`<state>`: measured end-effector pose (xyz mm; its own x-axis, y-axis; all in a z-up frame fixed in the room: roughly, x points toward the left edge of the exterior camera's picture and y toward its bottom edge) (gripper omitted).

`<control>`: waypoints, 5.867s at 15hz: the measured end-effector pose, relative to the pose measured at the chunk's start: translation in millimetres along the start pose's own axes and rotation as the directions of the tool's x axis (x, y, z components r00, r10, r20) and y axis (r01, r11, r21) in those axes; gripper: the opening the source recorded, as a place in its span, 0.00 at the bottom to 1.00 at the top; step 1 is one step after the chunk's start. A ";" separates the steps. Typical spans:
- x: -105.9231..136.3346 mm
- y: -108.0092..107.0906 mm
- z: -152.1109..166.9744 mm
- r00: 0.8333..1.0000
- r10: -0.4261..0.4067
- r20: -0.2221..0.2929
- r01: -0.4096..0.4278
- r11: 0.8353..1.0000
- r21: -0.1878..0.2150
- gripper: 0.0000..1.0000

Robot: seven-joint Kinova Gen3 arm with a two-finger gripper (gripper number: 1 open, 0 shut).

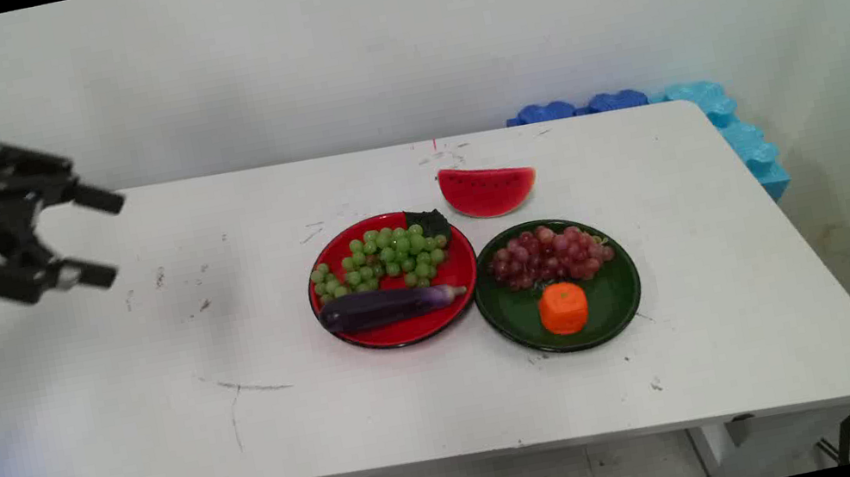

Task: Pick up the eggplant from the red plate, then place the picked object on the table

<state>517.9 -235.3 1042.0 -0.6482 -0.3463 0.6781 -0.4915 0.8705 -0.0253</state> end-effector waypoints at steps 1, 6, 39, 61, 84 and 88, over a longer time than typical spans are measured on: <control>10.3 -3.1 5.0 1.000 -0.002 -0.001 0.002 1.000 -0.002 1.00; 58.5 -23.9 51.1 0.999 -0.025 0.033 0.025 1.000 -0.002 1.00; 68.3 -52.2 369.7 0.914 -0.103 0.391 0.134 0.990 -0.053 0.00; 144.0 19.7 261.8 0.981 0.047 0.188 -0.013 0.983 -0.182 0.00; 48.9 85.0 367.2 0.961 0.178 0.211 -0.148 0.977 -0.151 0.00; 42.7 84.6 374.2 0.961 0.175 0.212 -0.148 0.979 -0.140 1.00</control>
<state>231.0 -307.3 793.9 -0.8328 -0.2544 0.4917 -0.3042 0.9523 -0.0225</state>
